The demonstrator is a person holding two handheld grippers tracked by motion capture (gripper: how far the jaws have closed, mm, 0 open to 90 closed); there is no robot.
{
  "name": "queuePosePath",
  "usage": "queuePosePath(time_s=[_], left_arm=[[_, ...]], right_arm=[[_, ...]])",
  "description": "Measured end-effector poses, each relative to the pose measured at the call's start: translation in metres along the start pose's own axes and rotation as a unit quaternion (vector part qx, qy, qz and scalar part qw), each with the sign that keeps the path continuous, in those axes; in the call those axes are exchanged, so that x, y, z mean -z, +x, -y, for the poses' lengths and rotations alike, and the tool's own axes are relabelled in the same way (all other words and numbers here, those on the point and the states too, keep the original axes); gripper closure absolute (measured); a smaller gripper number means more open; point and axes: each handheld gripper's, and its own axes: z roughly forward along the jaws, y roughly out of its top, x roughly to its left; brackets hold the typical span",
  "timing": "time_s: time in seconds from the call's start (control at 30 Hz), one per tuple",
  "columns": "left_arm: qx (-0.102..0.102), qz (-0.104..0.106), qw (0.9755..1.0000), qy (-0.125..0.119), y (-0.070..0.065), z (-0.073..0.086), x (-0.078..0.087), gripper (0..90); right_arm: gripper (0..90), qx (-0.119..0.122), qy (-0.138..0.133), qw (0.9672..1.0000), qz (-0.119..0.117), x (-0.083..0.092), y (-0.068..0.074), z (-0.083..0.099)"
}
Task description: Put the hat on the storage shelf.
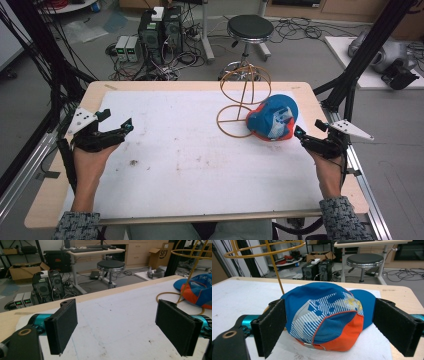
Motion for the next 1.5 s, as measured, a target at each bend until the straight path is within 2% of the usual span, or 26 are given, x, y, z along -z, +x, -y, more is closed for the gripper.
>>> queuePosePath(time_s=[0.3, 0.73, 0.87, 1.0, 1.03, 1.07, 1.13, 1.3, 1.5], left_arm=[[0.000, -0.004, 1.0000, 0.001, 0.001, 0.000, 0.001, 18.1], [0.000, -0.001, 1.0000, -0.003, 0.002, -0.001, 0.005, 18.1], [0.000, -0.001, 1.0000, -0.003, 0.002, -0.002, 0.004, 18.1], [0.000, 0.000, 1.0000, -0.001, 0.002, -0.001, 0.003, 18.1], [0.000, -0.001, 1.0000, 0.000, 0.002, -0.001, 0.003, 18.2], [0.001, -0.001, 1.0000, -0.001, 0.001, -0.001, 0.003, 18.2], [0.000, 0.000, 1.0000, -0.002, 0.001, -0.002, 0.003, 18.3], [-0.003, 0.001, 1.0000, 0.001, 0.000, -0.001, 0.001, 18.3], [-0.003, 0.003, 1.0000, 0.003, -0.001, 0.000, 0.000, 18.3]], right_arm=[[11.8, -0.002, -0.002, 1.0000, -0.006, 0.000, -0.001, 0.000], [11.9, 0.010, -0.012, 0.9999, -0.006, -0.005, -0.004, -0.008], [14.1, 0.017, -0.008, 0.9998, -0.010, -0.013, -0.001, -0.010], [16.2, 0.031, 0.003, 0.9993, -0.021, -0.027, 0.003, -0.010], [16.7, 0.032, 0.006, 0.9990, -0.029, -0.037, 0.005, -0.012], [16.7, 0.032, 0.006, 0.9990, -0.029, -0.037, 0.005, -0.012], [21.4, 0.027, -0.004, 0.9990, -0.034, -0.048, 0.006, -0.012], [21.5, 0.012, 0.003, 0.9997, -0.024, -0.065, 0.001, -0.011], [21.6, 0.015, 0.011, 0.9997, -0.014, -0.082, -0.001, -0.018]])
